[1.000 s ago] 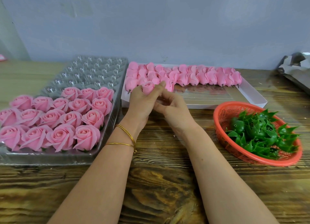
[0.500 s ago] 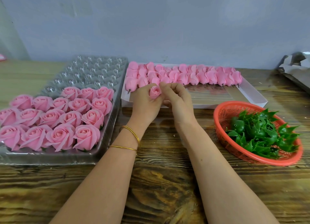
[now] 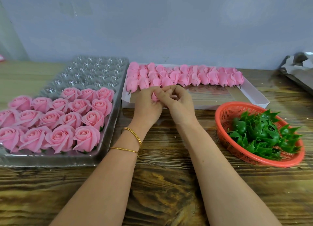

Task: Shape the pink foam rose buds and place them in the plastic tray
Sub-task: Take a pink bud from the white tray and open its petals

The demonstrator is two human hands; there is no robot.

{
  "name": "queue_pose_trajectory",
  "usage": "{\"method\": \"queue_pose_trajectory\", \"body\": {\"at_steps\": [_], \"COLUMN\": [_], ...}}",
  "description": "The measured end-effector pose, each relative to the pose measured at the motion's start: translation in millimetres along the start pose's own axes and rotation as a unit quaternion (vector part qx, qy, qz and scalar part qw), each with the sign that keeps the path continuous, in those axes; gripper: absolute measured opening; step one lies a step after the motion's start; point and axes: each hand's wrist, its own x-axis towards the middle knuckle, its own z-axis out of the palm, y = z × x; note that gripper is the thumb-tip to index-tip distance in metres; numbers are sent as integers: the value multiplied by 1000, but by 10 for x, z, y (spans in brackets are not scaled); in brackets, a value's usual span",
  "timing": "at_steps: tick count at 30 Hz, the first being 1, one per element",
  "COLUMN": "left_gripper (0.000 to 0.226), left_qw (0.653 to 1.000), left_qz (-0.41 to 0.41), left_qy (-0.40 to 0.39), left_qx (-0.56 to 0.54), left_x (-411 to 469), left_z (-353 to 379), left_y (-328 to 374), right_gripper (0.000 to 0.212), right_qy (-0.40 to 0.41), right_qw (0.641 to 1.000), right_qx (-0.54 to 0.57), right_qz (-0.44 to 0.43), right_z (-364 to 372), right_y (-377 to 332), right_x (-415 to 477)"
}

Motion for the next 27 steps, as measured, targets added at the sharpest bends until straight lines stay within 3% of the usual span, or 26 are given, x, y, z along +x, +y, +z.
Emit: {"method": "queue_pose_trajectory", "body": {"at_steps": [3, 12, 16, 17, 21, 27], "left_gripper": [41, 36, 13, 19, 50, 44], "left_qw": [1000, 1000, 1000, 999, 996, 994], "left_qz": [0, -13, -26, -31, -49, -71], "left_qy": [0, -16, 9, 17, 47, 72], "left_qx": [3, 5, 13, 22, 59, 36], "left_x": [6, -14, -15, -8, 24, 33], "left_z": [4, -13, -21, -21, -33, -31], "left_y": [-18, 35, 73, 55, 16, 2], "right_gripper": [14, 16, 13, 13, 7, 14], "right_qy": [-2, -4, -4, 1, 65, 209], "right_qw": [1000, 999, 999, 999, 991, 941], "right_qx": [-15, -51, -54, -48, -87, -197], "right_qz": [0, -4, -4, -13, -80, -178], "right_z": [-1, -10, -8, -16, -91, -369], "right_y": [4, -10, -61, -80, -165, -351], "right_x": [8, -11, -26, -22, 20, 52]}}
